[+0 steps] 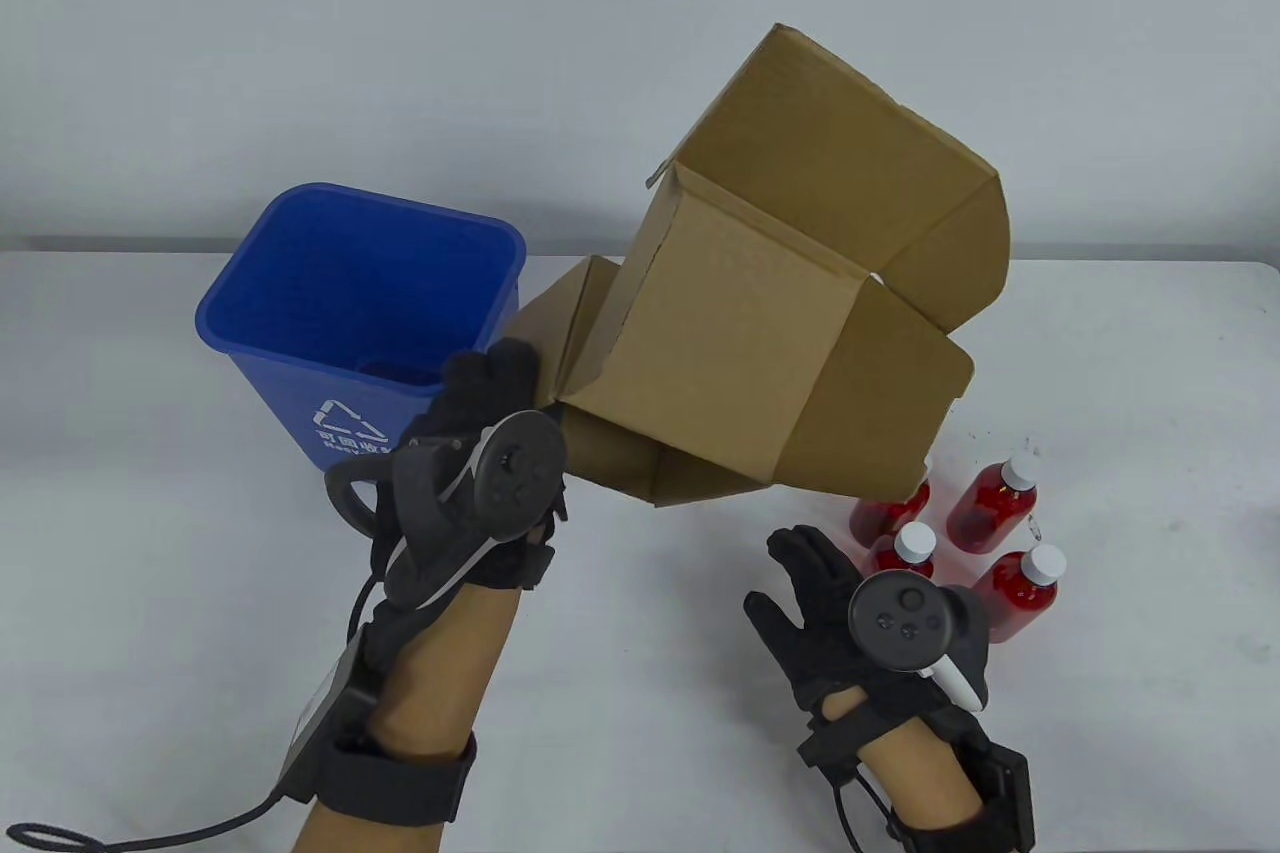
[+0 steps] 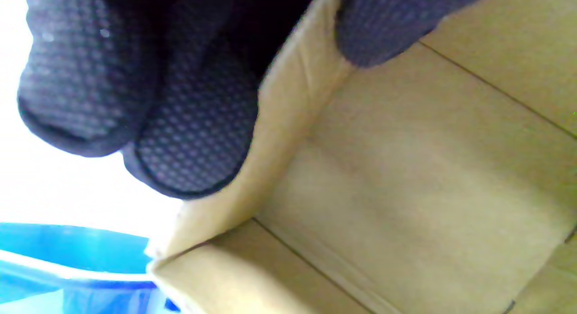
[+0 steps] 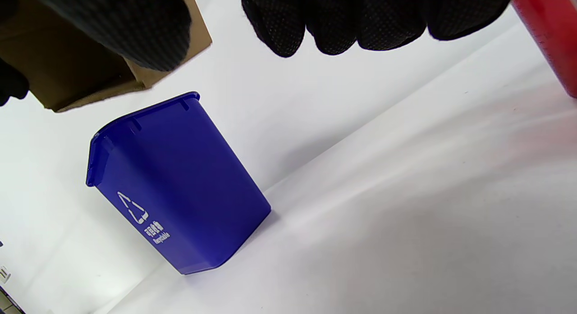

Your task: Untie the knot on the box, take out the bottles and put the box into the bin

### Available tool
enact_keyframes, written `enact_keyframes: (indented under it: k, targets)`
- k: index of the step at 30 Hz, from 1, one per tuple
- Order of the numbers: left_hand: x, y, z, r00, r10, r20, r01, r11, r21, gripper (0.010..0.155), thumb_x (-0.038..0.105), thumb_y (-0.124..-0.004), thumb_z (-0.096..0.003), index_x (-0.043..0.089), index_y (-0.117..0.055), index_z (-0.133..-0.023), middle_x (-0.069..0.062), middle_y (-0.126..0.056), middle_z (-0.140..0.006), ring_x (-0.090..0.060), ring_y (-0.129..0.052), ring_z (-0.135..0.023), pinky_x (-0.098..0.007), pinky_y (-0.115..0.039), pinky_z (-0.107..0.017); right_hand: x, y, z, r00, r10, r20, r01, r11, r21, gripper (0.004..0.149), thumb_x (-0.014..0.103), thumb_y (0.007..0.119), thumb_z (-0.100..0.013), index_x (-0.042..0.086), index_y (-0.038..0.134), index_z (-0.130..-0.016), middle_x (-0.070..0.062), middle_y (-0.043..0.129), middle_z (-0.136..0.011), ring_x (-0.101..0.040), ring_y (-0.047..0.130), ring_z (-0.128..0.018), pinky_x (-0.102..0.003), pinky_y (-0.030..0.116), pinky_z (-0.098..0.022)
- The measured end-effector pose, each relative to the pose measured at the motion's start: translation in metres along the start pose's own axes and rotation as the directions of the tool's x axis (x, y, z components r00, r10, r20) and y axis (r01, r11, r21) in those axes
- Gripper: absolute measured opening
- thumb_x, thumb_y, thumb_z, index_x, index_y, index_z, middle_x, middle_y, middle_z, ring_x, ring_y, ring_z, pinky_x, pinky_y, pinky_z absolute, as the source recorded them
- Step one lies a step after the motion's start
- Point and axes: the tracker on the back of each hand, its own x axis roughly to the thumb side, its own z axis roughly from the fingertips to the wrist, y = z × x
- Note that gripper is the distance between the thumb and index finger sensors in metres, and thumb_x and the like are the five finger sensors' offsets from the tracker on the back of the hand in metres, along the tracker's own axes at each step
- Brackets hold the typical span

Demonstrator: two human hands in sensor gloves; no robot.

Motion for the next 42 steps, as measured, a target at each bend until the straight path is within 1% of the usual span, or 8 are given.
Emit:
enact_keyframes:
  k: [3,8,12,18,24,36,37,42]
  targets:
    - [0.0,0.011,-0.009,0.999,0.022,-0.035,-0.022,1.0,0.003,0.052,0.047,-0.067,-0.0518,0.011,-0.08,-0.088,-0.014,-0.086,-0.078,-0.031,-0.111,-0.042,-0.045,-0.1,-0.031,0.0,0.0,0.0,1.0,0.003,0.003,-0.003,1.0,0.003,0.071,0.049,0.067,-0.051,0.003,0.05,-0.102,-0.025,0.044,-0.105,-0.057,0.054,-0.093,-0.068,0.054,-0.061]
    - [-0.009,0.03,-0.028,0.995,0.024,-0.098,-0.018,0.998,0.059,0.051,0.046,-0.067,-0.0521,0.011,-0.079,-0.087,-0.016,-0.084,-0.08,-0.033,-0.11,-0.044,-0.046,-0.099,-0.032,0.0,0.001,0.0,1.0,-0.002,0.0,0.002,1.0,0.005,0.071,0.049,0.067,-0.051,0.003,0.05,-0.102,-0.025,0.044,-0.105,-0.057,0.053,-0.093,-0.068,0.054,-0.061]
    - [-0.027,0.034,-0.041,0.981,0.049,-0.186,-0.035,0.996,0.076,0.051,0.045,-0.067,-0.0522,0.011,-0.078,-0.089,-0.017,-0.082,-0.082,-0.035,-0.109,-0.047,-0.048,-0.098,-0.035,0.001,0.001,0.0,1.0,-0.001,0.003,0.001,1.0,0.009,0.071,0.049,0.067,-0.051,0.003,0.05,-0.102,-0.025,0.044,-0.105,-0.057,0.053,-0.093,-0.068,0.053,-0.061]
    - [-0.054,0.038,-0.057,0.956,-0.011,-0.293,0.034,0.997,0.076,0.051,0.044,-0.068,-0.0519,0.011,-0.078,-0.09,-0.017,-0.082,-0.084,-0.038,-0.108,-0.052,-0.05,-0.097,-0.038,0.004,0.003,0.001,1.0,0.004,0.013,-0.005,1.0,0.016,0.071,0.049,0.067,-0.051,0.003,0.05,-0.102,-0.025,0.044,-0.105,-0.057,0.053,-0.093,-0.068,0.053,-0.061]
    - [-0.074,0.037,-0.064,0.944,-0.042,-0.326,0.075,0.993,0.09,0.051,0.044,-0.068,-0.052,0.012,-0.077,-0.091,-0.017,-0.081,-0.085,-0.038,-0.108,-0.054,-0.05,-0.096,-0.04,0.007,0.004,0.002,1.0,0.011,0.026,-0.012,1.0,0.016,0.071,0.049,0.067,-0.051,0.003,0.05,-0.102,-0.025,0.044,-0.105,-0.057,0.053,-0.093,-0.068,0.053,-0.061]
    - [-0.095,0.042,-0.067,0.914,0.027,-0.404,0.02,0.993,0.113,0.051,0.043,-0.069,-0.0522,0.012,-0.076,-0.092,-0.017,-0.08,-0.087,-0.04,-0.107,-0.057,-0.051,-0.095,-0.043,0.008,0.004,0.002,1.0,0.011,0.02,-0.011,1.0,0.024,0.071,0.049,0.067,-0.051,0.003,0.05,-0.102,-0.025,0.044,-0.105,-0.057,0.053,-0.093,-0.068,0.053,-0.061]
    - [-0.098,0.043,-0.068,0.909,0.032,-0.415,0.018,0.993,0.115,0.053,0.043,-0.069,-0.0523,0.01,-0.076,-0.093,-0.018,-0.08,-0.087,-0.041,-0.107,-0.058,-0.051,-0.095,-0.043,0.008,0.004,0.002,1.0,0.01,0.019,-0.011,1.0,0.024,0.071,0.049,0.067,-0.051,0.003,0.05,-0.102,-0.025,0.044,-0.105,-0.057,0.053,-0.093,-0.068,0.053,-0.061]
    - [-0.116,0.042,-0.071,0.882,0.033,-0.469,0.02,0.994,0.108,0.052,0.042,-0.071,-0.0523,0.012,-0.076,-0.095,-0.018,-0.08,-0.089,-0.044,-0.105,-0.062,-0.053,-0.094,-0.047,0.008,0.005,0.002,1.0,0.01,0.022,-0.011,1.0,0.026,0.071,0.049,0.067,-0.051,0.003,0.05,-0.102,-0.025,0.044,-0.105,-0.057,0.053,-0.093,-0.068,0.053,-0.061]
